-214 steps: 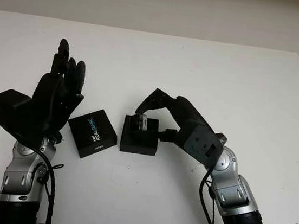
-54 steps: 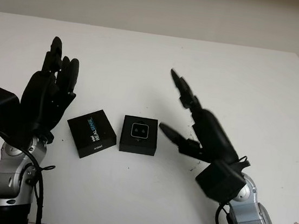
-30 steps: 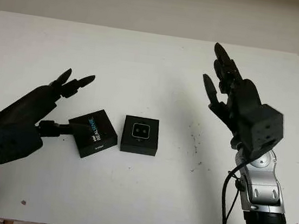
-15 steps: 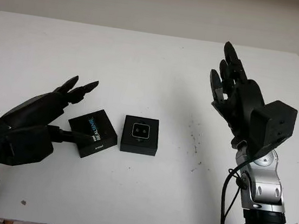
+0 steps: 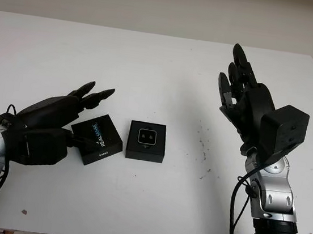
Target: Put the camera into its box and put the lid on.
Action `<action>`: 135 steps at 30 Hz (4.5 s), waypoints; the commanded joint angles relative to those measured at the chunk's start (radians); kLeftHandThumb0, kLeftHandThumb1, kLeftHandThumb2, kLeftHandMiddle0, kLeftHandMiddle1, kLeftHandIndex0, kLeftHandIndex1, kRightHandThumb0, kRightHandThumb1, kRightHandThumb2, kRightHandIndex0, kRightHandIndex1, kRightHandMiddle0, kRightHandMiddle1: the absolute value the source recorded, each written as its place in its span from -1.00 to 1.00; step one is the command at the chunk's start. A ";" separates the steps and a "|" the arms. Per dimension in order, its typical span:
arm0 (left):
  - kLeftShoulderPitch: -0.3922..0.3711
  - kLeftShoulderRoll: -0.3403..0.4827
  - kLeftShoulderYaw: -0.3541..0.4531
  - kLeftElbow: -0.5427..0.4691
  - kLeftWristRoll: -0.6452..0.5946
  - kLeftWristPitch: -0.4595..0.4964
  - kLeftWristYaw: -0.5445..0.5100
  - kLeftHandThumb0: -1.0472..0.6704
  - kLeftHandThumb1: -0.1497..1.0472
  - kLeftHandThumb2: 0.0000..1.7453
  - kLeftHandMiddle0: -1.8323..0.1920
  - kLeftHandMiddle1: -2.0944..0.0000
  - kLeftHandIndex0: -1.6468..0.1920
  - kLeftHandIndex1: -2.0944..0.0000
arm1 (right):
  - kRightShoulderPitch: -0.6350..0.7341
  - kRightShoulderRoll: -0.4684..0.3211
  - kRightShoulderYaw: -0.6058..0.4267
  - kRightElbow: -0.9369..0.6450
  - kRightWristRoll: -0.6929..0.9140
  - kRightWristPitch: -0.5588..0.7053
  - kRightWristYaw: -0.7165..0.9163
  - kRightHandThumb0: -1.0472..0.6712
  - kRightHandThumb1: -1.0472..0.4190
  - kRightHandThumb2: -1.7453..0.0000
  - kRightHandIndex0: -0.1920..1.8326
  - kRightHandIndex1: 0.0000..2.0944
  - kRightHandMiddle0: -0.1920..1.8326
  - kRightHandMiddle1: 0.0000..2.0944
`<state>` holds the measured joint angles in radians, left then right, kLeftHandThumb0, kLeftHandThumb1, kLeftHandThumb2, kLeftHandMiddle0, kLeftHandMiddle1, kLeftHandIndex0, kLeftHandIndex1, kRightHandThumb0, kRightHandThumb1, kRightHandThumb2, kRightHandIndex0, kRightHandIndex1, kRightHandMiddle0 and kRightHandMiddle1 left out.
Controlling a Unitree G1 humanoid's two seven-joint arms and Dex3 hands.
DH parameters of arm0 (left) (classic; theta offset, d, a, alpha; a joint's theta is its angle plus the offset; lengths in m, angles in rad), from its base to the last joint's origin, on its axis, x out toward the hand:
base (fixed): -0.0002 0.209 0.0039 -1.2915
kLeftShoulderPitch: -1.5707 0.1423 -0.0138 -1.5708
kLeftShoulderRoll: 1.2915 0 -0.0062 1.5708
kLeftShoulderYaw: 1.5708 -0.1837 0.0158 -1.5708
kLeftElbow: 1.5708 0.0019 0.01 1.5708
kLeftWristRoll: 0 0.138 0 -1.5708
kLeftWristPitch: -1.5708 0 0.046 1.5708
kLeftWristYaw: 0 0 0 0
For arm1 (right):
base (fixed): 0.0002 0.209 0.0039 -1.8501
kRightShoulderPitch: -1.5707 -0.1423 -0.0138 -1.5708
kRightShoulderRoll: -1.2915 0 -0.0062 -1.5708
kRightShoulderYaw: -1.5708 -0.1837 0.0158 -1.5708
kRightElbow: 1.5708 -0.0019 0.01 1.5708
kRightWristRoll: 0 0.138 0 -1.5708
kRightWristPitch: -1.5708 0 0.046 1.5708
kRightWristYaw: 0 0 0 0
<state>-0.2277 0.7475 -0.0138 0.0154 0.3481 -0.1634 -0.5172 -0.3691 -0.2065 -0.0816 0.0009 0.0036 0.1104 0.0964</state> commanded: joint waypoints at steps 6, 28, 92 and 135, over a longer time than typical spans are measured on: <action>-0.030 0.032 -0.035 0.002 0.000 -0.045 -0.057 -0.69 0.82 -0.95 0.82 0.95 0.81 0.94 | -0.018 0.001 0.006 0.003 -0.014 0.004 -0.011 -0.46 -1.00 0.38 -0.83 -0.95 -0.80 -0.93; -0.055 0.057 -0.093 0.075 0.106 -0.195 -0.019 -0.43 0.70 -0.94 0.70 0.90 0.57 0.89 | -0.007 0.004 0.017 -0.010 -0.042 0.025 -0.041 -0.50 -1.00 0.39 -0.79 -0.94 -0.79 -0.90; -0.286 -0.087 -0.167 -0.365 0.045 0.473 -0.163 0.05 0.87 -0.94 0.49 -0.60 0.53 -0.44 | 0.011 0.022 0.067 0.002 -0.113 0.051 -0.048 -0.56 -1.00 0.43 -0.79 -0.94 -0.76 -0.91; -0.218 -0.263 -0.301 -0.212 0.135 0.383 -0.056 0.05 0.87 -0.93 0.49 -0.91 0.59 -0.70 | 0.005 0.117 0.059 0.055 -0.074 -0.039 -0.127 -0.54 -1.00 0.26 -0.95 -0.96 -0.93 -0.95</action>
<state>-0.4422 0.4948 -0.2986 -0.1924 0.4733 0.2131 -0.5784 -0.3605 -0.0950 -0.0223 0.0609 -0.0668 0.0672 -0.0251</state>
